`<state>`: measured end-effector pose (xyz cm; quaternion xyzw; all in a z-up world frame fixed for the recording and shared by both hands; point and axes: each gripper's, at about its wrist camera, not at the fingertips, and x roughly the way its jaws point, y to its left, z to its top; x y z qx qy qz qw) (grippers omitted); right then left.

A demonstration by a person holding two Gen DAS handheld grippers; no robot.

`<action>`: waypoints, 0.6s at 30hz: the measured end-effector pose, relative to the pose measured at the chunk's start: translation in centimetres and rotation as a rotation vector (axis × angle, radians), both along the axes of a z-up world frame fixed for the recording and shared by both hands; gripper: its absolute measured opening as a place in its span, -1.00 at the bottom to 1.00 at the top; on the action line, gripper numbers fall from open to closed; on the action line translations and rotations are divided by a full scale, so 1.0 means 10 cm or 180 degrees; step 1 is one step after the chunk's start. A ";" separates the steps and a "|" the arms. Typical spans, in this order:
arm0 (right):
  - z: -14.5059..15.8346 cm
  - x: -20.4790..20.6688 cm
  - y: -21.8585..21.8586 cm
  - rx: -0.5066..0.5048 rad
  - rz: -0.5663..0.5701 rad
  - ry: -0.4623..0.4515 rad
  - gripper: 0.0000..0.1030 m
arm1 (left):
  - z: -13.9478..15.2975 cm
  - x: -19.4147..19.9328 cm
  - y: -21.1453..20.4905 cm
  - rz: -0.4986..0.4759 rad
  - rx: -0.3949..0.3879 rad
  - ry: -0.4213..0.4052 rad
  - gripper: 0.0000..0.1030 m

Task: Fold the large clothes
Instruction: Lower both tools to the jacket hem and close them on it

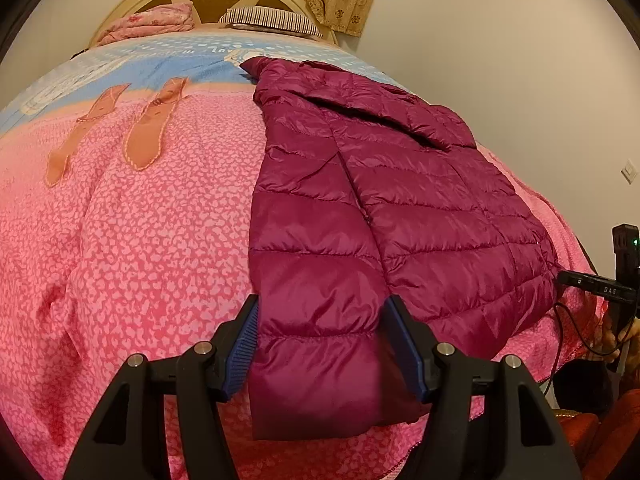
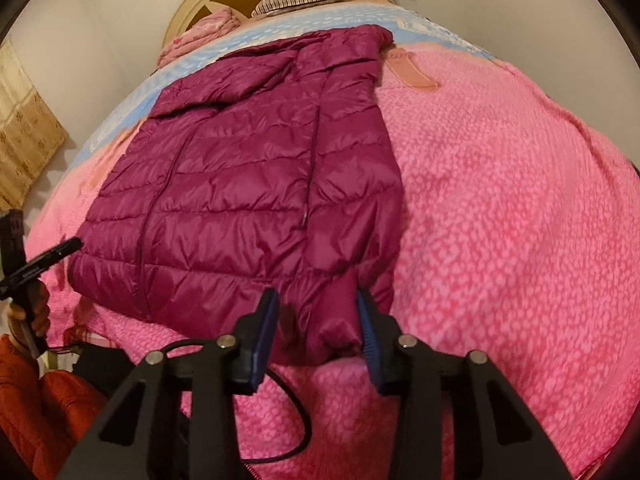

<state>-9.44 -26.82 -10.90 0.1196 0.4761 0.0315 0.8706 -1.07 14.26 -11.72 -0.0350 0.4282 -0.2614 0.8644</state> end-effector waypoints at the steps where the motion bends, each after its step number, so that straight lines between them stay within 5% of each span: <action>1: -0.01 -0.01 -0.02 0.0034 -0.0023 -0.0004 -0.17 | 0.00 0.00 -0.01 -0.0011 0.0008 -0.0001 0.22; 10: 0.01 0.03 -0.15 0.0080 -0.0228 -0.0053 -0.17 | 0.00 0.03 0.15 0.0114 0.0025 0.0031 0.22; 18: -0.05 0.03 0.04 -0.0016 0.0013 -0.0025 -0.13 | -0.02 -0.02 -0.03 -0.0053 0.0166 -0.0056 0.22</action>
